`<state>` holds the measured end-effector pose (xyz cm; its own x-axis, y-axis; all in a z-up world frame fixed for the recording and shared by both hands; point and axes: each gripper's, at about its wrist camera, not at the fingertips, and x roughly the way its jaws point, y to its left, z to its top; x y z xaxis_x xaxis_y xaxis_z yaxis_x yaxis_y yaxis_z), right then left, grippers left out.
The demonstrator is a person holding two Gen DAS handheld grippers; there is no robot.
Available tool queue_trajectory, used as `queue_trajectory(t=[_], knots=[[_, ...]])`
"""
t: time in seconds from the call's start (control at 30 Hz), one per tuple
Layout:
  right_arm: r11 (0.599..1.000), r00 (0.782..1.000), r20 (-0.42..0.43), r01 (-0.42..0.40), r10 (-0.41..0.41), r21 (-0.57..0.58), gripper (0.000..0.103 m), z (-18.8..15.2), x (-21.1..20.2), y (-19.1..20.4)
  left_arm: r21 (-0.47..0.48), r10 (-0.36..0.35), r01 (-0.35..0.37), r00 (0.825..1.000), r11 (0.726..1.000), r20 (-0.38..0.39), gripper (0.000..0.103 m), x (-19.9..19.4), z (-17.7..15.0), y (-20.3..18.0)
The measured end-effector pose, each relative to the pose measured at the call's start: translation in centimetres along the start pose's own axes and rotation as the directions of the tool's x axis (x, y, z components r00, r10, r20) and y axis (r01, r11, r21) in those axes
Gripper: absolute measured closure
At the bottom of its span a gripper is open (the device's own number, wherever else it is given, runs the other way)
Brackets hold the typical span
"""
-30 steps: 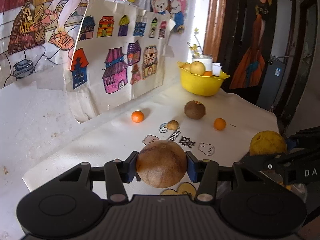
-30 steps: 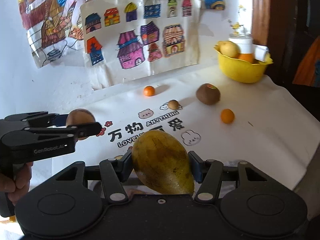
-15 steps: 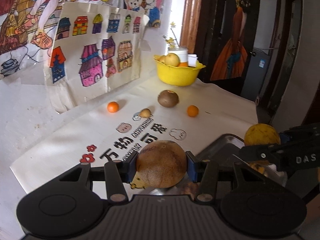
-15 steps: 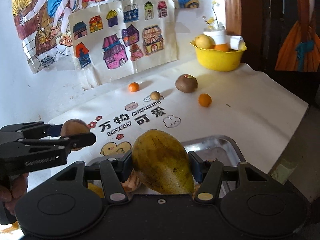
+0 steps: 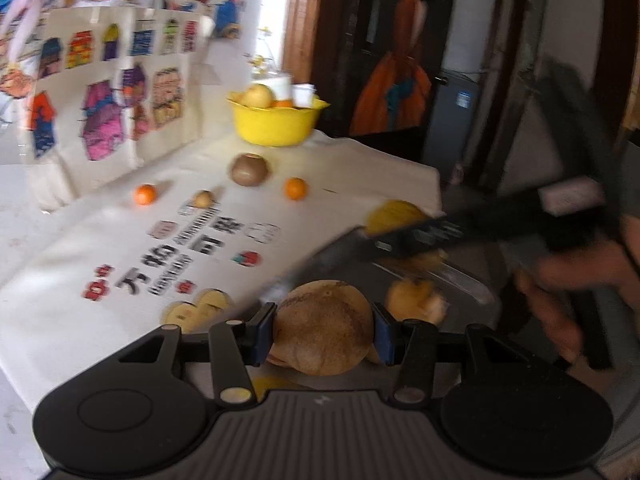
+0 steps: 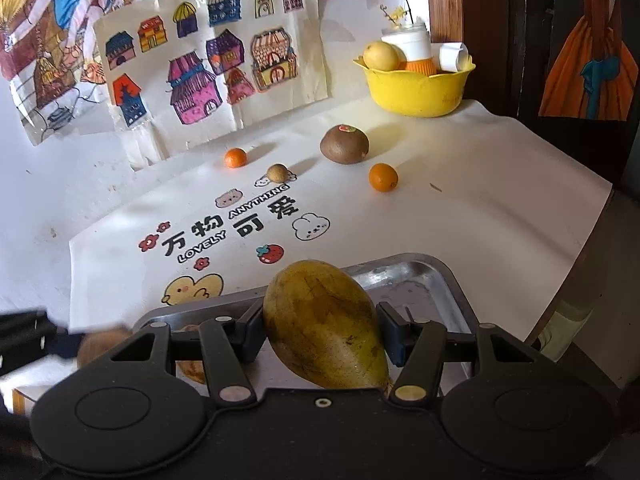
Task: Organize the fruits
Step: 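Carry the tan fruit with the left tool while the right tool carries the mango-shaped fruit over the tray, then open the left tool to drop the tan fruit while the right tool releases the mango-shaped fruit into the tray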
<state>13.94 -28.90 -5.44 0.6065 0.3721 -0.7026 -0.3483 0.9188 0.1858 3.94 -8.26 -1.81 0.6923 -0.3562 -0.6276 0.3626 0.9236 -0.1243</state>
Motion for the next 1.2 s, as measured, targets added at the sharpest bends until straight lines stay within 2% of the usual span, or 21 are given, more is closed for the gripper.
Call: queue_trajectory(t=[0.17, 0.4, 0.7, 1.2], knots=[[1.000, 1.000, -0.027, -0.006, 0.006, -0.009, 0.044, 0.0, 1.4, -0.1, 0.040, -0.050, 0.052, 0.998, 0.998, -0.041, 0.050, 0.9, -1.3, -2.2], [1.000, 0.999, -0.048, -0.017, 0.016, -0.017, 0.044, -0.1, 2.7, -0.3, 0.077, -0.069, 0.076, 0.994, 0.994, -0.089, 0.050, 2.5, -2.7, -3.9], [0.999, 0.996, -0.093, -0.022, 0.019, -0.037, 0.047, -0.2, 4.9, 0.2, 0.080, -0.021, 0.033, 0.990, 0.996, -0.142, 0.049, 4.3, -3.6, -3.5], [0.998, 0.995, -0.103, -0.017, 0.011, -0.058, 0.048, -0.4, 6.0, 0.7, 0.174, 0.043, -0.023, 0.993, 0.984, -0.110, 0.048, 5.0, -3.6, -4.6]])
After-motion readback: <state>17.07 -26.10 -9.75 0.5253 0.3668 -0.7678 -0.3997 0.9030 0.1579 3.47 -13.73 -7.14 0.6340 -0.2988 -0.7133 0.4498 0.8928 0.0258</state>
